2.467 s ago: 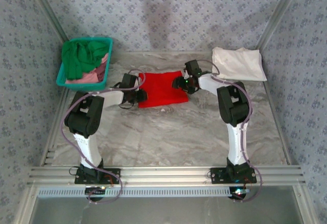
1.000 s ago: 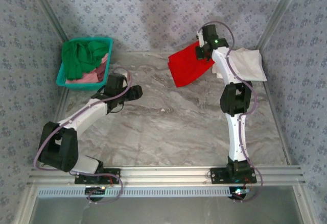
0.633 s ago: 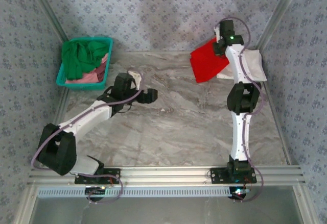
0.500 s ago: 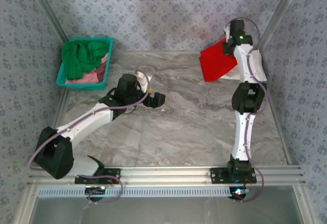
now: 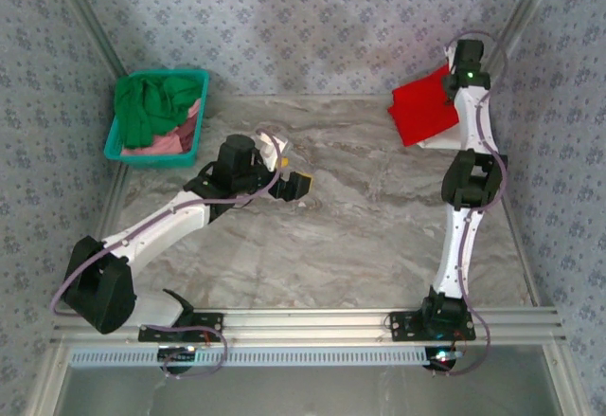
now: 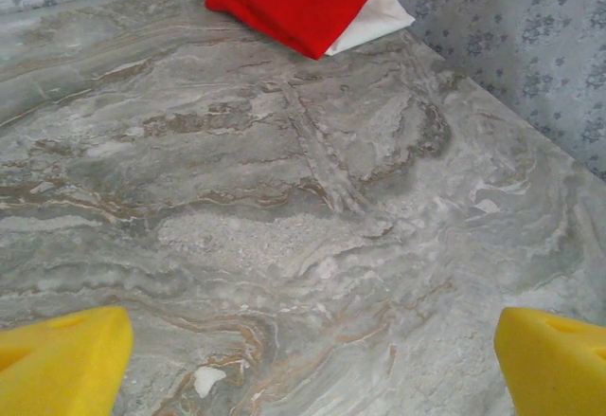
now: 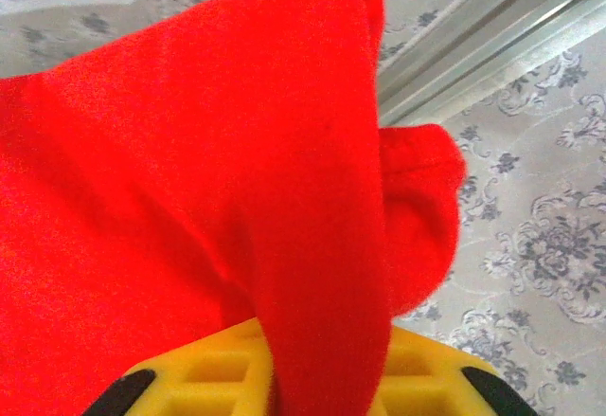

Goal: Fold and stack the t-shirts

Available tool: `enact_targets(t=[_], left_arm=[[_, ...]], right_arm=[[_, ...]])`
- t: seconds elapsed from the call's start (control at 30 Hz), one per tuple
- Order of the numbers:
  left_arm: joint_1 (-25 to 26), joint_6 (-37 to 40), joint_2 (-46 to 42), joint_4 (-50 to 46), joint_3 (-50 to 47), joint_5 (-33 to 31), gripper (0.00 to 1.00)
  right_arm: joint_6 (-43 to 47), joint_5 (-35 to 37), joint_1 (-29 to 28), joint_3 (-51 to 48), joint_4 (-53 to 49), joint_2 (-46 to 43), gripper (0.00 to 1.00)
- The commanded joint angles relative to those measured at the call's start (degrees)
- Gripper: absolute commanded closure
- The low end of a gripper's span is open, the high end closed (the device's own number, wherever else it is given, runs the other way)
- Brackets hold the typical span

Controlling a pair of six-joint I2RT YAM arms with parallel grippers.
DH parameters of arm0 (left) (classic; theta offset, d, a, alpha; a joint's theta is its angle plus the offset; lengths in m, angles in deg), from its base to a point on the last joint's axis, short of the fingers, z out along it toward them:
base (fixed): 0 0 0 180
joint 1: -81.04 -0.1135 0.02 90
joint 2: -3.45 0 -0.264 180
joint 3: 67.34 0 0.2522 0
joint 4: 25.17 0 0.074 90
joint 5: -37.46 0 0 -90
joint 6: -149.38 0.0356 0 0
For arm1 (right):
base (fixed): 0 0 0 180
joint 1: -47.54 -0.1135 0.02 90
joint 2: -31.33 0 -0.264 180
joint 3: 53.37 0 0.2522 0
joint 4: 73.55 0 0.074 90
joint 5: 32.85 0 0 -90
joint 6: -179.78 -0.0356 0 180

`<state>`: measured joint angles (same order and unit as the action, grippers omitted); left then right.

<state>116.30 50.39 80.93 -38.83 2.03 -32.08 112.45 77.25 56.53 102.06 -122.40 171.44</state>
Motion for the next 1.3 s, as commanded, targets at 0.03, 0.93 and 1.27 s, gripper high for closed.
enact_targets(t=[0.03, 0.93, 1.27], left_arm=[[-0.18, 1.92, -4.57, 1.96, -0.03, -5.72, 0.02], [-19.94, 5.53, -28.21, 22.09, -37.58, -50.85, 0.02], [-30.06, 4.41, -7.16, 34.93, -37.05, -40.89, 0.02]], right_arm=[[2.34, 10.06, 0.68, 1.95, 5.19, 3.92, 0.33], [-31.22, 10.05, -20.67, -106.00, 44.74, -71.16, 0.00], [-25.63, 3.00, -14.73, -113.45, 63.67, -59.49, 0.00]])
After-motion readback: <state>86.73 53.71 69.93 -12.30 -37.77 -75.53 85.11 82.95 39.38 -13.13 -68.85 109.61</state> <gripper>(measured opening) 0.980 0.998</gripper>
